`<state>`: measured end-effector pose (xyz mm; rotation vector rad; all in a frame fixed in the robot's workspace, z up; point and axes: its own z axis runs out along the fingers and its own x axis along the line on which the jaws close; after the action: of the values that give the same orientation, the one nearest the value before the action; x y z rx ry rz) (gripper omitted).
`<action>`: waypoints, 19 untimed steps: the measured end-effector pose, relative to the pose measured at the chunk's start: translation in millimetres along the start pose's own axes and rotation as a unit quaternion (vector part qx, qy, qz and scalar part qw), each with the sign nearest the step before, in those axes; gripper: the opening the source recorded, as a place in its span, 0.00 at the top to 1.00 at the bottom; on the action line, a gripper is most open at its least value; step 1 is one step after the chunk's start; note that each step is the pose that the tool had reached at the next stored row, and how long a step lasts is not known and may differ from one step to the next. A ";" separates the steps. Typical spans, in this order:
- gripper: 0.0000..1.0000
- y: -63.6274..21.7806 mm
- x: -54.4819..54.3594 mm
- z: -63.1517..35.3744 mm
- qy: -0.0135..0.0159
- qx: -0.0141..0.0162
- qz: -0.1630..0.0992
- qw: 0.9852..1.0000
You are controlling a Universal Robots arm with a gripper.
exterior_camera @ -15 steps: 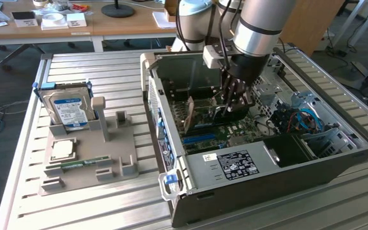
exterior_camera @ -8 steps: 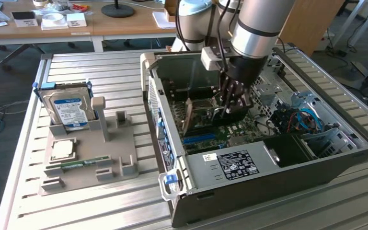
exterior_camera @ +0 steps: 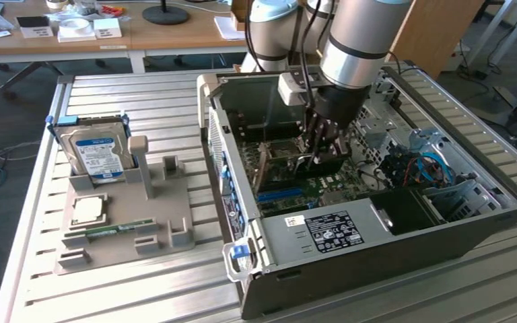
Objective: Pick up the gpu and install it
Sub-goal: 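Insert the gpu into the slot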
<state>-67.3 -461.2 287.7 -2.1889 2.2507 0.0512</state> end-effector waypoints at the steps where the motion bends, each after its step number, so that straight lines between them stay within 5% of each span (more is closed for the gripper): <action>1: 0.74 0.0 0.0 0.0 0.000 0.000 0.000 1.000; 15: 0.74 6.5 -0.4 1.6 0.000 0.000 0.000 1.000; 19: 0.74 7.1 -0.4 3.1 -0.003 0.000 0.000 1.000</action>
<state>-74.5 -460.5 284.8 -2.1850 2.2475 0.0583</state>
